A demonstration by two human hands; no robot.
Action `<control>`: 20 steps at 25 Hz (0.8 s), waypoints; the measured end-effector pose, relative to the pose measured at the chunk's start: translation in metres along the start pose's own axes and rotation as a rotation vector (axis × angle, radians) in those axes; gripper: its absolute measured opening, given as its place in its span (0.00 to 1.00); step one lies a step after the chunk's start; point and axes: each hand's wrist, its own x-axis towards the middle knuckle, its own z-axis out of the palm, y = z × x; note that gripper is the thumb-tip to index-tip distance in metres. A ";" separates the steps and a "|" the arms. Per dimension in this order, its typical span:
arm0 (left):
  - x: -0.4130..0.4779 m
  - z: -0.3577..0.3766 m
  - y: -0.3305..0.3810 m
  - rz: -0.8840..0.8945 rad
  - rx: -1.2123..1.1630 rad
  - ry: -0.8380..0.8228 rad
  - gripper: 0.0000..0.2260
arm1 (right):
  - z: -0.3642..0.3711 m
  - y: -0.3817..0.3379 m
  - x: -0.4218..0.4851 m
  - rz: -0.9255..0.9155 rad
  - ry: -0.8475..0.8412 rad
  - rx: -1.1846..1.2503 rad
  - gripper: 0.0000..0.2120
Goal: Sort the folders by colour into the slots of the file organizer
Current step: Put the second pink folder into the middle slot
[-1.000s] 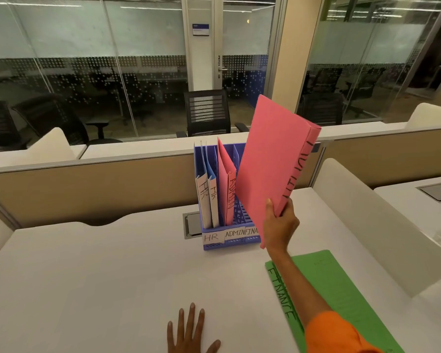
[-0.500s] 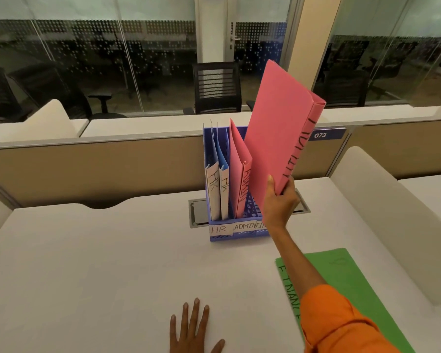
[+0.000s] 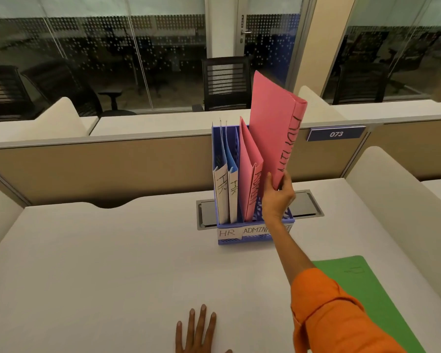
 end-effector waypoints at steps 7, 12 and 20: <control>0.001 -0.014 0.005 0.035 0.097 0.118 0.34 | 0.008 0.010 -0.004 0.106 -0.072 0.057 0.15; -0.001 -0.012 0.006 0.029 0.132 0.134 0.35 | -0.008 0.028 -0.005 0.181 -0.243 -0.047 0.21; 0.000 -0.017 0.006 0.037 0.142 0.087 0.36 | -0.026 0.036 -0.017 0.194 -0.493 -0.256 0.27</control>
